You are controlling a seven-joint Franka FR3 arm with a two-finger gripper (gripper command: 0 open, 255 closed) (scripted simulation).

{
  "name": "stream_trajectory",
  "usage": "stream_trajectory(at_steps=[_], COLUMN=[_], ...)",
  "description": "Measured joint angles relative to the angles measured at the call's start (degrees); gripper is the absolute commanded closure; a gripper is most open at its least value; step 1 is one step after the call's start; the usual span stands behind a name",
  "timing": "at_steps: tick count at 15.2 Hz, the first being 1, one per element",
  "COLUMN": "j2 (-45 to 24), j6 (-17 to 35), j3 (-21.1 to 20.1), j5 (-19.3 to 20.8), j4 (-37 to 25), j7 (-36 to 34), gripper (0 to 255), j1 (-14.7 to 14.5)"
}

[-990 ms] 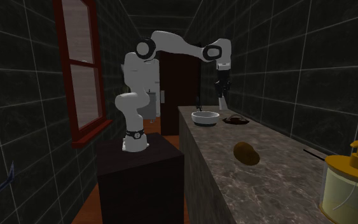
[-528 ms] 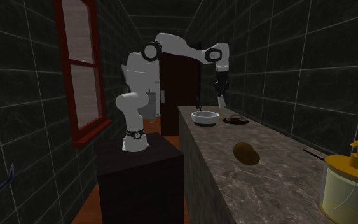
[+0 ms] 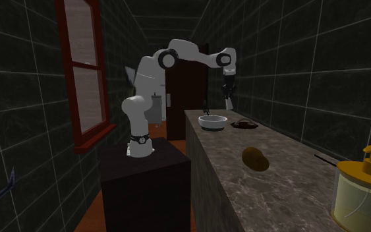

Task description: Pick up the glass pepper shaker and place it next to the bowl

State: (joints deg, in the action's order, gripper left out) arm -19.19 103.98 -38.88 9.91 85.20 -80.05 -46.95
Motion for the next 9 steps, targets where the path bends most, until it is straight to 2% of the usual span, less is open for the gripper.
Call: stream_trajectory(at_steps=[2,6,9], j2=[-2.7,-9.8,-11.1], j6=[-0.6,-3.7,-2.5], j3=[-0.2,0.3,0.6], j5=[1.9,6.1,6.9], j4=[-2.8,-12.3,-12.0], j7=[-3.1,-8.0,-8.7], gripper=[255,255,255], j1=[-3.2,-10.4,-11.2])
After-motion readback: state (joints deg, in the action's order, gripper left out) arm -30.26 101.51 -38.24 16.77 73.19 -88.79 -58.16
